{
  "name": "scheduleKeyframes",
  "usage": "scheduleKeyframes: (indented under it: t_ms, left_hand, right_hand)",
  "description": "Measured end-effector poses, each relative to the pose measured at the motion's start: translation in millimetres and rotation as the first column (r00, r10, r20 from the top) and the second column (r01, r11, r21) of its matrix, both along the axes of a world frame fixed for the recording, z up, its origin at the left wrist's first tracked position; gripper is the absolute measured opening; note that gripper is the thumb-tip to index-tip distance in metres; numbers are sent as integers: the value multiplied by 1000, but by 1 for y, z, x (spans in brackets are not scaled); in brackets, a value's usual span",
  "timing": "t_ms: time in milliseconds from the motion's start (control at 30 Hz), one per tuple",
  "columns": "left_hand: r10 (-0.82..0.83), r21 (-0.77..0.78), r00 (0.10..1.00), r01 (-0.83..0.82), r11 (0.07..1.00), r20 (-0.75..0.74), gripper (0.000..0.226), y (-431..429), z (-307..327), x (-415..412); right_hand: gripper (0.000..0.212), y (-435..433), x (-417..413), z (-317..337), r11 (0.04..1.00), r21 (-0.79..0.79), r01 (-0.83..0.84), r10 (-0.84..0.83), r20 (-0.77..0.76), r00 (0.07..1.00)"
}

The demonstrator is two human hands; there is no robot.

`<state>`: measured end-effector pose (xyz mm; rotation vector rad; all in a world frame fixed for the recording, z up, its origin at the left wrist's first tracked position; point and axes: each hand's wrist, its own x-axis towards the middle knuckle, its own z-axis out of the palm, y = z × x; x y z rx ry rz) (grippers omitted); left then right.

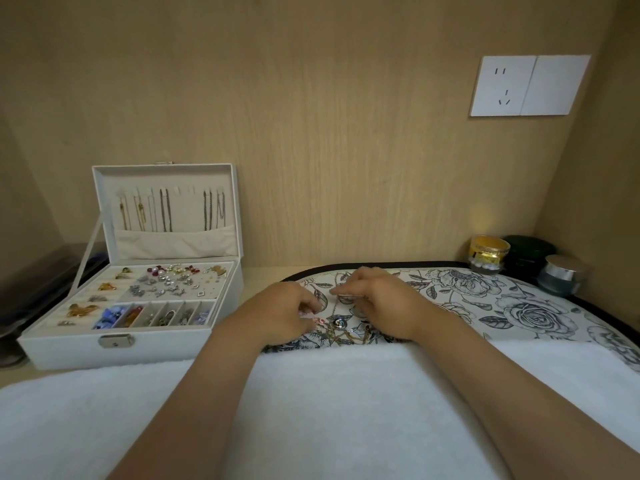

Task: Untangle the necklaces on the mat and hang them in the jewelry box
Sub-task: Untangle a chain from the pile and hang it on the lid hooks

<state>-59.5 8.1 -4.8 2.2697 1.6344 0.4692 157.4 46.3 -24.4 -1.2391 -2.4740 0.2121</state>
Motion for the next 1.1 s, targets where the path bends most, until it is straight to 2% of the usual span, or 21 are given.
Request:
scheduleKeyframes:
  t_ms: [133,233,300,367,433,500,533,633,667,700,733,767,800,833,867,900,933,1000,1033,1100]
  left_hand:
    - [9,58,1000,-8,998,-19,5,3,-3,1]
    - [29,35,999,-28,999,-40,11,8,-9,0]
    - [59,40,996,-62,997,65,16,8,-12,1]
    - [134,40,947,-152,988,293,20,4,-10,6]
    - [199,15,798,-252,968,568,23,3,-5,14]
    - [240,-88,545,-290,953,803,23,5,-1,18]
    - [261,-152,414,-279,948,872,23,6,-1,18]
    - [347,-332,69,-169,928,935,27,5,2,16]
    - [365,-364,-18,-139,921,931,32,4,4,15]
    - [383,-388,-67,-136,911,921,35,5,6,13]
    - [399,-405,-69,-158,901,914,36,5,7,10]
    - [416,-406,-2,-223,886,909,34,7,8,8]
    - [429,-368,138,-324,871,893,30,7,8,6]
    - [439,-278,336,-432,858,833,27,6,7,4]
    - [441,-152,523,-505,850,729,27,3,6,3]
    - [427,-30,651,-528,849,627,28,0,4,3]
    - [411,47,723,-520,853,556,29,-2,2,4]
    - [413,101,799,-500,860,436,29,-2,-2,7]
    - [430,113,828,-496,861,360,26,0,-4,8]
    - [464,158,867,-491,857,181,19,4,-10,8]
  right_hand:
    - [21,4,-9,-6,997,52,-58,56,44,997]
    - [10,6,-4,0,998,66,-13,11,25,1000]
    - [10,6,1,0,997,78,30,-35,61,998]
    - [15,6,4,-3,994,75,77,-84,94,992]
    - [18,6,8,-7,986,63,154,-157,53,986]
    - [18,6,13,-6,965,62,255,-258,51,965]
    - [18,6,15,-4,953,55,297,-301,72,951]
    - [15,3,19,2,920,30,390,-390,129,911]
    - [16,2,19,3,908,31,418,-417,151,896]
    - [19,2,19,4,895,42,445,-445,176,878]
    - [24,2,19,4,879,51,474,-474,202,857]
    - [29,2,19,5,864,62,500,-500,223,837]
    - [33,2,18,6,849,72,524,-524,244,816]
    - [37,2,19,8,832,83,549,-549,271,791]
    - [40,2,19,9,814,91,574,-572,302,763]
    - [43,2,20,10,796,102,597,-592,334,733]
    - [46,2,21,10,781,115,614,-609,361,706]
    - [46,3,22,9,772,161,614,-624,369,688]
    - [42,4,23,8,791,187,582,-608,336,719]
    - [38,5,21,4,873,193,448,-483,220,848]
